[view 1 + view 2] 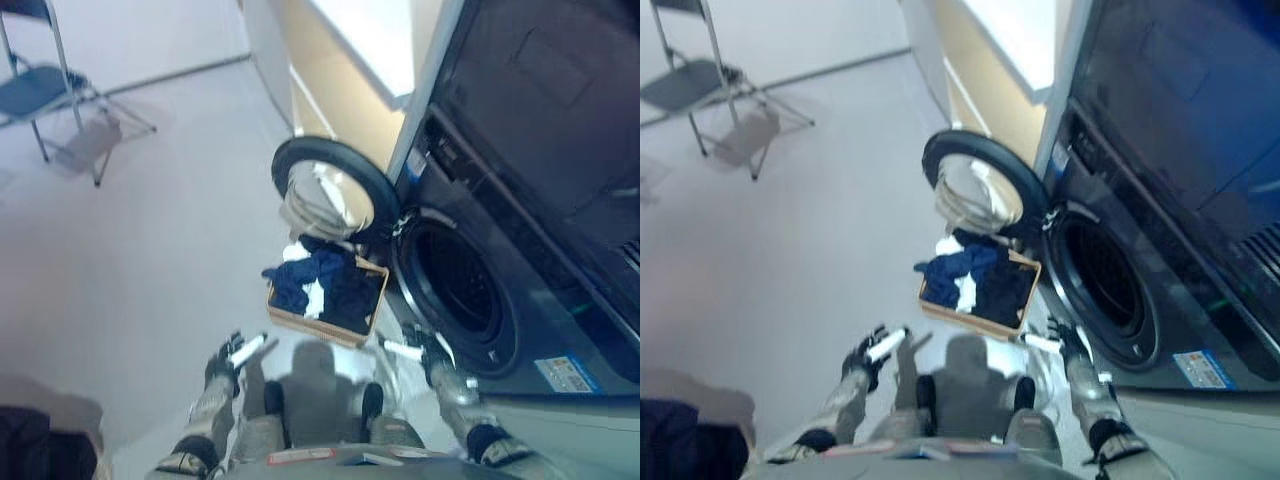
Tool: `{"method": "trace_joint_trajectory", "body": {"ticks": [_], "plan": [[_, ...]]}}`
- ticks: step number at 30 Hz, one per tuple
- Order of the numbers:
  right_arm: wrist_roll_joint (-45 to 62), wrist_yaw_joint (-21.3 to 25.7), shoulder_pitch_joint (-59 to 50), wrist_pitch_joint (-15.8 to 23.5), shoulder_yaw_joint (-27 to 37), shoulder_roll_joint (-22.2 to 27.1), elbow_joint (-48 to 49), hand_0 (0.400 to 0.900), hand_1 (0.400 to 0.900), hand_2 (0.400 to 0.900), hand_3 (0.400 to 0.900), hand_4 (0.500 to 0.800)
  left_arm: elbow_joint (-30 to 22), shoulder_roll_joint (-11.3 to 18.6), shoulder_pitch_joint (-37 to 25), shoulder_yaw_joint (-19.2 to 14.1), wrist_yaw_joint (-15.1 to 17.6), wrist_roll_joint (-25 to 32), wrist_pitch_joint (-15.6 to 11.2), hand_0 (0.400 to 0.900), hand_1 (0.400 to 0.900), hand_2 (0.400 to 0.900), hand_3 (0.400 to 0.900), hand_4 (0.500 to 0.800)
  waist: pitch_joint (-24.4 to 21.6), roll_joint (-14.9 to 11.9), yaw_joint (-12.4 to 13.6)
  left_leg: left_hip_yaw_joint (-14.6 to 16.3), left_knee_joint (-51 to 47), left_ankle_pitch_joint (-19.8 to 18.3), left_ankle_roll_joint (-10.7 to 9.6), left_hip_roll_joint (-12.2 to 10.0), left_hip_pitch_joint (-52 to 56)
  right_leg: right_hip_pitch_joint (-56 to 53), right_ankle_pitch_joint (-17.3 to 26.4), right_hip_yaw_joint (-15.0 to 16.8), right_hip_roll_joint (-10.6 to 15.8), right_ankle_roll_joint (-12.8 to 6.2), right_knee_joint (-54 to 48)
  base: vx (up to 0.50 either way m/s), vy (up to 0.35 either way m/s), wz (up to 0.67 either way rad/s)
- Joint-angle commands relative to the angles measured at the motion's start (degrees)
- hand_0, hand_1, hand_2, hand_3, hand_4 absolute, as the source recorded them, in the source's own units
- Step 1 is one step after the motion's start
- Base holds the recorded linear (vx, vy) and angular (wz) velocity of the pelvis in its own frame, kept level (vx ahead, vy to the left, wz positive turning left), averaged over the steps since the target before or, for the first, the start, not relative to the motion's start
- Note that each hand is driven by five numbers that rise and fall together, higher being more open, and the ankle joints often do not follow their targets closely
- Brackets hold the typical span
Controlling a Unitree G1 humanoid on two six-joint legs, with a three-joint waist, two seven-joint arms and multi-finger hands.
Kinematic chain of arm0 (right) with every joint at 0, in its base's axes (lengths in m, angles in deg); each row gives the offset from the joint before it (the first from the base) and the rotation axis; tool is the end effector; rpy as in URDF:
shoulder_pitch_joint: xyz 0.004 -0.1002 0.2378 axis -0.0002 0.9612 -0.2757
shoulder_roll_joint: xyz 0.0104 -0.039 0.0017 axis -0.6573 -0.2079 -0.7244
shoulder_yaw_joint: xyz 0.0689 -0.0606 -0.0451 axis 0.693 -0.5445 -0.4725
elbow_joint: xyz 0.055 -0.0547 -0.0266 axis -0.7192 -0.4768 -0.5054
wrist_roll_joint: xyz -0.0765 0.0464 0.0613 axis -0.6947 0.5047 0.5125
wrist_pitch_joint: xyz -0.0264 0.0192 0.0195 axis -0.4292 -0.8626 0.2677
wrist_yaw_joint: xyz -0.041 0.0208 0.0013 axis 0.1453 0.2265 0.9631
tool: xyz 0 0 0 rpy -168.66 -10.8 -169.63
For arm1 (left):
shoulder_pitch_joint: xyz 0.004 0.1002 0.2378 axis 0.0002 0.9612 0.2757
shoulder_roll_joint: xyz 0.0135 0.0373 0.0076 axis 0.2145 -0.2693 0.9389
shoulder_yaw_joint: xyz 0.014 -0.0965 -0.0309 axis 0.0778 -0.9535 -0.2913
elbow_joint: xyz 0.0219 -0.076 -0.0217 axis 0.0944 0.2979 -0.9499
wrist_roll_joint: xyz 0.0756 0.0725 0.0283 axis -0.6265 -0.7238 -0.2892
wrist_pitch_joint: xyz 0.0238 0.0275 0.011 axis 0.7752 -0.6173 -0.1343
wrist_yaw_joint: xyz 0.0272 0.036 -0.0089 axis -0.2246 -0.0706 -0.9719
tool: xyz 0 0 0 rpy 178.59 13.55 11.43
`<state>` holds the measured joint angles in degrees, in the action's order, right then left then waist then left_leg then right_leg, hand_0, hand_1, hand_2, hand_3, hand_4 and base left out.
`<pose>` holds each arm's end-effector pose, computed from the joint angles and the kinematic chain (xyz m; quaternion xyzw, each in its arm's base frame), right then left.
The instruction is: Put the clothes in the basket into the washing machine.
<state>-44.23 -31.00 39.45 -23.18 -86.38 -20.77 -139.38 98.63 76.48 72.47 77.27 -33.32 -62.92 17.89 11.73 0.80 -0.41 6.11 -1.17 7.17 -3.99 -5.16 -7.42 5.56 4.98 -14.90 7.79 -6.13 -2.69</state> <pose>0.1843 -0.2134 -0.0698 -0.1583 0.3148 -0.0210 0.9356 0.1655 0.1781 -0.0850 -0.1004 0.3186 0.1410 0.9320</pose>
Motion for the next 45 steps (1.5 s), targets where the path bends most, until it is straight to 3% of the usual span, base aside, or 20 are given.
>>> {"method": "trace_joint_trajectory", "body": {"ticks": [1, 2, 3, 4, 7, 8, 9, 11, 17, 18, 19, 25, 32, 40, 45], "plan": [[-4.2, 2.1, -11.2, 4.1, -0.9, 1.4, 3.7, 0.900, 0.900, 0.900, 0.900, 0.800, -7.0, 2.7, -6.1, 0.9, 2.3, 3.0, -6.4, 0.900, 0.900, 0.900, 0.900, 0.800, 5.9, -3.8, 1.7, -1.1, 5.3, -5.5, -1.6, 0.5, -2.6, 3.8, -0.6, -0.3, 3.3, -3.78, 5.9, -0.13, -0.025, 0.22], [-5.4, 2.5, -13.5, 4.0, -2.1, 2.6, 4.9, 0.900, 0.900, 0.900, 0.900, 0.800, -10.2, 3.2, -6.8, 1.5, 3.0, 3.0, -6.9, 0.900, 0.900, 0.900, 0.900, 0.800, 6.9, -3.9, 2.2, -1.4, 5.4, -5.0, -1.8, 0.1, -4.3, 5.7, -0.5, -0.4, 3.6, -3.90, 6.3, -0.21, -0.032, 0.23], [-8.5, 3.7, -17.5, 3.8, -4.0, 4.9, 6.7, 0.900, 0.900, 0.900, 0.900, 0.800, -17.2, 4.3, -8.1, 2.6, 4.5, 2.6, -8.1, 0.900, 0.900, 0.900, 0.900, 0.800, 9.5, -4.0, 3.0, -2.0, 6.3, -4.4, -1.8, -0.3, -8.4, 10.6, -0.4, -0.6, 3.9, -3.74, 8.8, -0.21, -0.031, 0.23], [-8.5, 3.7, -17.6, 3.8, -4.0, 4.9, 6.6, 0.900, 0.900, 0.900, 0.900, 0.800, -17.4, 4.3, -8.1, 2.6, 4.6, 2.5, -8.0, 0.900, 0.900, 0.900, 0.900, 0.800, 9.2, -4.0, 3.0, -2.0, 6.6, -4.5, -1.8, -0.3, -9.0, 11.3, -0.5, -0.5, 3.9, -3.72, 9.2, -0.25, -0.046, 0.24], [-15.8, 7.2, -27.3, 2.9, -7.2, 9.6, 5.7, 0.900, 0.900, 0.900, 0.900, 0.800, -29.7, 6.2, -11.7, 4.0, 8.1, -1.1, -9.8, 0.900, 0.900, 0.900, 0.900, 0.800, 13.6, -3.8, 4.8, -3.8, 12.4, -4.5, -1.6, -0.4, -21.1, 23.5, -1.4, -0.7, 5.2, -3.27, 16.3, -0.27, -0.067, 0.26], [-15.9, 7.2, -27.5, 3.0, -7.2, 9.6, 5.6, 0.900, 0.900, 0.900, 0.900, 0.800, -29.8, 6.1, -11.8, 4.0, 8.2, -1.2, -9.7, 0.900, 0.900, 0.900, 0.900, 0.800, 13.2, -3.8, 4.7, -3.9, 13.0, -4.7, -1.6, -0.4, -22.0, 24.3, -1.5, -0.7, 5.3, -3.25, 16.7, -0.17, -0.040, 0.23], [-17.7, 8.5, -30.8, 3.0, -7.6, 11.7, 4.7, 0.900, 0.900, 0.900, 0.900, 0.800, -34.2, 7.1, -13.1, 4.4, 9.4, -3.1, -10.3, 0.900, 0.900, 0.900, 0.900, 0.800, 14.2, -3.5, 5.2, -4.4, 16.0, -5.9, -1.5, -0.4, -26.3, 28.5, -2.7, -0.6, 5.8, -3.31, 20.1, -0.18, -0.042, 0.20], [-19.5, 10.5, -35.8, 3.0, -8.9, 14.2, 2.3, 0.900, 0.900, 0.900, 0.900, 0.800, -37.9, 7.8, -14.4, 5.6, 10.2, -4.1, -10.9, 0.900, 0.900, 0.900, 0.900, 0.800, 15.0, -3.3, 6.2, -5.9, 21.8, -7.2, -1.1, -0.3, -33.6, 35.1, -4.4, 0.0, 6.1, -2.78, 25.7, -0.20, -0.046, 0.18], [-20.6, 14.7, -50.2, 1.8, -11.9, 21.4, -11.8, 0.900, 0.900, 0.900, 0.900, 0.800, -48.4, 10.8, -19.4, 8.5, 13.8, -6.0, -13.0, 0.900, 0.900, 0.900, 0.900, 0.800, 14.9, -1.7, 8.1, -9.3, 40.1, -12.9, 0.1, 1.2, -54.4, 55.3, -10.2, 0.9, 8.5, -1.45, 44.7, -0.12, -0.015, 0.17], [-20.8, 15.4, -51.0, 1.6, -12.0, 21.7, -13.8, 0.900, 0.900, 0.900, 0.900, 0.800, -49.6, 11.2, -19.6, 8.7, 14.3, -6.0, -13.3, 0.900, 0.900, 0.900, 0.900, 0.800, 14.3, -1.4, 8.4, -9.9, 43.0, -16.0, -0.1, 1.1, -56.3, 57.5, -12.9, 1.4, 8.8, -2.10, 48.0, 0.00, -0.009, 0.11], [-22.0, 16.9, -54.4, 0.7, -13.6, 23.6, -16.2, 0.900, 0.900, 0.900, 0.900, 0.800, -52.7, 12.4, -20.1, 9.1, 15.4, -6.2, -13.7, 0.900, 0.900, 0.900, 0.900, 0.800, 14.2, -0.9, 9.1, -10.2, 47.0, -17.0, 0.2, 1.6, -60.8, 62.4, -14.3, 2.1, 9.4, -1.56, 52.2, 0.04, -0.013, 0.06], [-23.6, 18.0, -58.8, -1.5, -16.4, 26.3, -22.9, 0.900, 0.900, 0.900, 0.900, 0.800, -58.0, 14.1, -20.3, 10.8, 16.6, -4.9, -14.2, 0.900, 0.900, 0.900, 0.900, 0.800, 13.4, 0.6, 10.6, -10.6, 55.3, -19.4, 0.8, 3.1, -70.1, 73.4, -17.9, 4.9, 12.0, -0.21, 61.9, -0.03, 0.003, 0.06], [-23.6, 15.9, -58.7, -1.8, -17.2, 25.9, -24.2, 0.900, 0.900, 0.900, 0.900, 0.800, -62.1, 15.7, -18.2, 10.8, 17.3, -2.8, -14.4, 0.900, 0.900, 0.900, 0.900, 0.800, 13.5, 2.1, 11.3, -11.6, 63.6, -21.3, 1.9, 3.9, -77.9, 83.0, -20.4, 8.0, 13.0, 0.66, 71.8, 0.00, 0.000, 0.02], [-22.8, 18.4, -63.3, -2.0, -17.7, 26.0, -24.0, 0.900, 0.900, 0.900, 0.900, 0.800, -66.1, 17.8, -15.9, 11.3, 17.6, -1.7, -15.1, 0.900, 0.900, 0.900, 0.900, 0.800, 16.1, 5.6, 12.7, -13.1, 69.2, -22.5, 2.5, 4.7, -80.4, 84.4, -22.5, 8.5, 13.6, 0.84, 77.3, 0.00, -0.002, 0.03], [-24.3, 15.2, -63.7, -2.1, -20.3, 24.9, -23.5, 0.900, 0.900, 0.900, 0.900, 0.800, -66.5, 18.4, -15.1, 11.4, 16.5, -0.1, -15.5, 0.900, 0.900, 0.900, 0.900, 0.800, 16.8, 6.0, 13.1, -13.8, 70.8, -22.4, 2.5, 4.9, -80.8, 84.4, -22.5, 8.5, 13.6, 0.96, 78.5, 0.00, -0.005, 0.01]]}}
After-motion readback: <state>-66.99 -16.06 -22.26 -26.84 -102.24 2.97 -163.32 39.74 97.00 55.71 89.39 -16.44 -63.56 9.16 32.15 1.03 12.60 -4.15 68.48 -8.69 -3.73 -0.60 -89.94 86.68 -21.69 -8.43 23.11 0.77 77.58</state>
